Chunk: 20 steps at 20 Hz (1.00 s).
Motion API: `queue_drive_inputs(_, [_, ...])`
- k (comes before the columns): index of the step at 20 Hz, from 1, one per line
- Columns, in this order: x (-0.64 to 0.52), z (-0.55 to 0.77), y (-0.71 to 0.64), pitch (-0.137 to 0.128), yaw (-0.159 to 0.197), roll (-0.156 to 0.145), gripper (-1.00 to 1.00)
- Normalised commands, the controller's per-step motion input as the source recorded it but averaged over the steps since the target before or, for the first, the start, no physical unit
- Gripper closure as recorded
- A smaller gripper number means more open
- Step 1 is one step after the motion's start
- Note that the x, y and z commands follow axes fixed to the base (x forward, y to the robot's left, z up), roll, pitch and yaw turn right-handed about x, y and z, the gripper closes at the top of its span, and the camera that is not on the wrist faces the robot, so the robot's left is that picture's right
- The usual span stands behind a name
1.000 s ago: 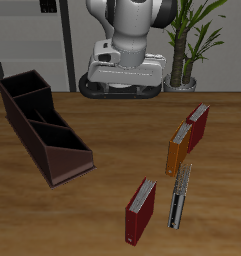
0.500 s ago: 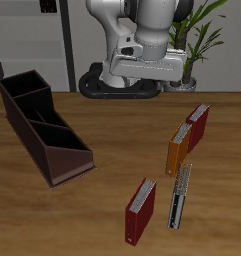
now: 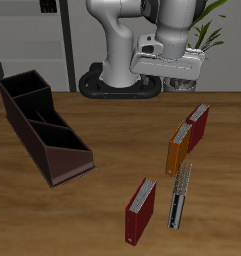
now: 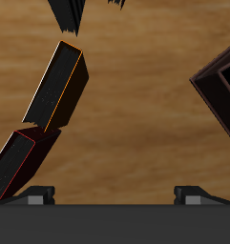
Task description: Place the left red book into the right desk caddy's left compartment and place the striped book into the right desk caddy's right compartment
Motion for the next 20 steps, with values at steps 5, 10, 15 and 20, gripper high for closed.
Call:
queue_drive_inputs(5, [-0.11, -0.03, 0.46, -0.02, -0.058, 0.022, -1.0])
queue_drive_inputs(10, [0.03, 0.04, 0.29, -0.038, -0.06, -0.009, -1.0])
queue_drive_inputs(15, [0.1, -0.05, 0.2, 0.008, -0.097, -0.04, -1.0])
queue_drive_inputs(20, [0.07, -0.11, 0.34, -0.007, 0.015, 0.087, -1.0])
